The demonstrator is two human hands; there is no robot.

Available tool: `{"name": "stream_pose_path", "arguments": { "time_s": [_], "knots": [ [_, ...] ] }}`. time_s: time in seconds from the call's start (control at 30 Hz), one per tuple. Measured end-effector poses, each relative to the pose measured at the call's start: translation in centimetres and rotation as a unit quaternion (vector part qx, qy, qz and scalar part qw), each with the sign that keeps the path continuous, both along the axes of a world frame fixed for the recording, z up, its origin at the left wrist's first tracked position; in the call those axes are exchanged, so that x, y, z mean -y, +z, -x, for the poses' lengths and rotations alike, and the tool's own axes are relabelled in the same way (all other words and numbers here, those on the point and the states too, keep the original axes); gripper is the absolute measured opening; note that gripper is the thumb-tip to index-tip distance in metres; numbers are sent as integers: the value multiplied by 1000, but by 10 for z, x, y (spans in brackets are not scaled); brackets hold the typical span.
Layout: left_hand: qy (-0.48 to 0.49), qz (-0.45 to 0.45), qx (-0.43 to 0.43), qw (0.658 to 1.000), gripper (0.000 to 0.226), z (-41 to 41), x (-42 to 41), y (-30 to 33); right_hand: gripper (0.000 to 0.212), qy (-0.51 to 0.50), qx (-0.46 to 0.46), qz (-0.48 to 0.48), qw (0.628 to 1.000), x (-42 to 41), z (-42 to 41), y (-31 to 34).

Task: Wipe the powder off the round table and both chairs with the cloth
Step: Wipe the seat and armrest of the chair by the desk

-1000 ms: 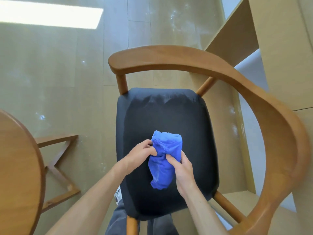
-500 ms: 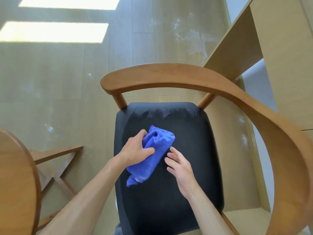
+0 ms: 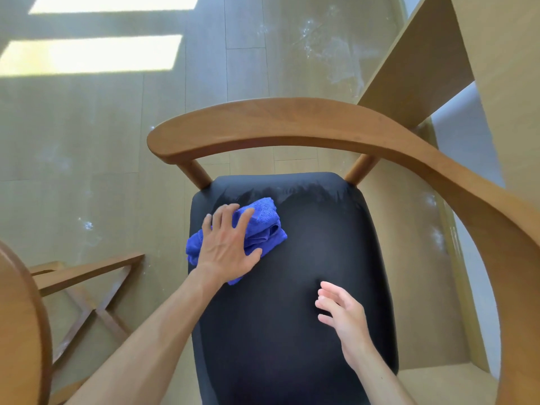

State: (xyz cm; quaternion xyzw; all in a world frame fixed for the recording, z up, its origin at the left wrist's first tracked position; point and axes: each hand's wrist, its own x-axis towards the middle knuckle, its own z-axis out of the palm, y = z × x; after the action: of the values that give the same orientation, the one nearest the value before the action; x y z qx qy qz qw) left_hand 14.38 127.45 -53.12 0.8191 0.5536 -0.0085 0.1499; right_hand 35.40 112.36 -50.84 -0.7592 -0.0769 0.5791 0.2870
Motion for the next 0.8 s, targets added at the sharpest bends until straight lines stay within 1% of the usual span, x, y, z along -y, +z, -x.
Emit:
{"name": "stream_pose_path", "arguments": {
  "time_s": [0.07,0.13,0.17,0.23,0.33,0.47,0.53,0.6,0.63,0.67,0.7,0.77,0.8],
  "knots": [
    [-12,42,-43,998,94,5,-1,-5,30,0,0,2,1000,1,1,-2],
    [-22,66,-90,994,105,3,2,-8,30,7,-1,-1,1000,1,4,-3],
    [-22,66,-108,992,106,1,3,-9,30,10,-2,0,1000,0,5,-3],
    [-11,54,-124,991,99,-4,4,-10,30,20,-2,1,1000,0,7,-2],
    [36,49,-69,996,77,-7,-1,-3,30,30,7,-1,1000,-3,11,0],
    [73,103,30,992,57,3,-15,9,30,53,10,-22,998,-23,22,7],
    [82,137,72,985,59,10,-19,15,31,74,24,-50,996,-39,30,12],
    [90,167,80,979,70,21,-21,19,36,127,85,-95,984,-58,36,15],
    [88,174,68,978,73,27,-22,22,40,168,134,-130,968,-69,38,14],
    [83,179,51,979,74,34,-22,25,44,214,186,-173,943,-81,41,15],
    [78,184,38,979,72,42,-22,27,49,263,240,-222,908,-95,44,14],
    [79,197,36,977,64,55,-21,31,59,372,342,-291,812,-126,48,9],
    [79,203,37,975,62,58,-20,32,61,436,380,-297,760,-141,49,7]
  ]
}}
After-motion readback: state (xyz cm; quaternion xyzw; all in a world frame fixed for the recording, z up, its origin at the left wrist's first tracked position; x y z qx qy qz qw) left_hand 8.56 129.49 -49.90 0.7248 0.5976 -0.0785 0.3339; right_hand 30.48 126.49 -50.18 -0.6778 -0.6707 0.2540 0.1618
